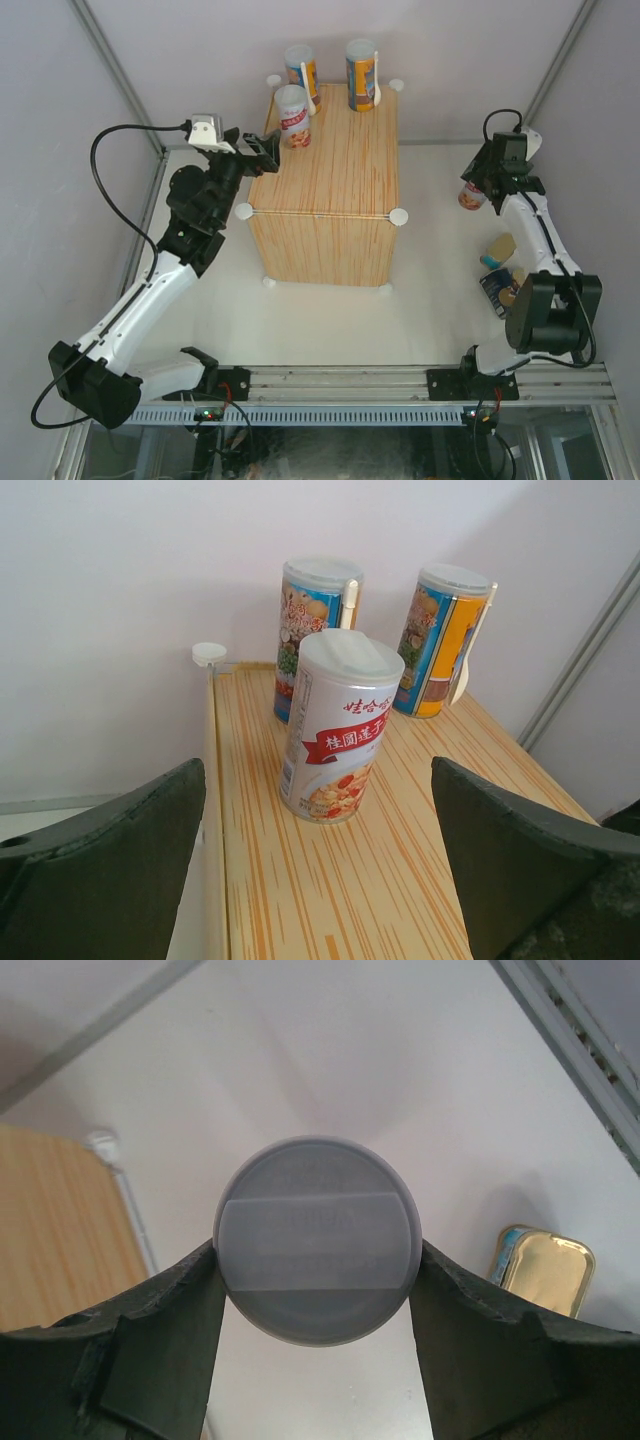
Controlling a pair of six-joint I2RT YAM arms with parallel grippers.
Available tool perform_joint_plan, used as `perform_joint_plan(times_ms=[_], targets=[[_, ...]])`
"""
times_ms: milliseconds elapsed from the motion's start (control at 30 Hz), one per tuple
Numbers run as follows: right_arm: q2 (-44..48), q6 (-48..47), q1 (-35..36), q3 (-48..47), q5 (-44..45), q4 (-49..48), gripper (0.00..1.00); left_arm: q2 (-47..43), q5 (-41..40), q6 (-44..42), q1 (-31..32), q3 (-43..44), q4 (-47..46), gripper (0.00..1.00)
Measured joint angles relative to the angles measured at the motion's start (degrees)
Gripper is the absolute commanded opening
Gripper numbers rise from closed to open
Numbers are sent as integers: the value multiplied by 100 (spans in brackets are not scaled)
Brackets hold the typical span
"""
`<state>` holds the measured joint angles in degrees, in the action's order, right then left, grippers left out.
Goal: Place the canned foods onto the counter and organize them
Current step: Pick up the canned food from the center of the board, then place the canned food on the counter.
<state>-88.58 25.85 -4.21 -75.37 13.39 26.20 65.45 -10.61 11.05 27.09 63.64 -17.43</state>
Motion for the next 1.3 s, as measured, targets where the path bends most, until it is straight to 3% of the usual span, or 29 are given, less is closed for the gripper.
perform_joint_plan(times_ms=[200, 700, 1100, 1300], targets=[[656, -140, 396, -247, 50, 214, 0, -9, -9, 48, 0, 0, -7, 97], [1217, -841, 2271, -2238, 348, 212, 0, -85, -131, 321, 0, -15, -48, 96], [426, -1449, 3442, -3471, 603, 31, 0, -85, -129, 387, 0, -13, -44, 96], [-149, -1606, 3753, -3624, 612, -85, 0, -85, -129, 385, 0, -15, -42, 96]])
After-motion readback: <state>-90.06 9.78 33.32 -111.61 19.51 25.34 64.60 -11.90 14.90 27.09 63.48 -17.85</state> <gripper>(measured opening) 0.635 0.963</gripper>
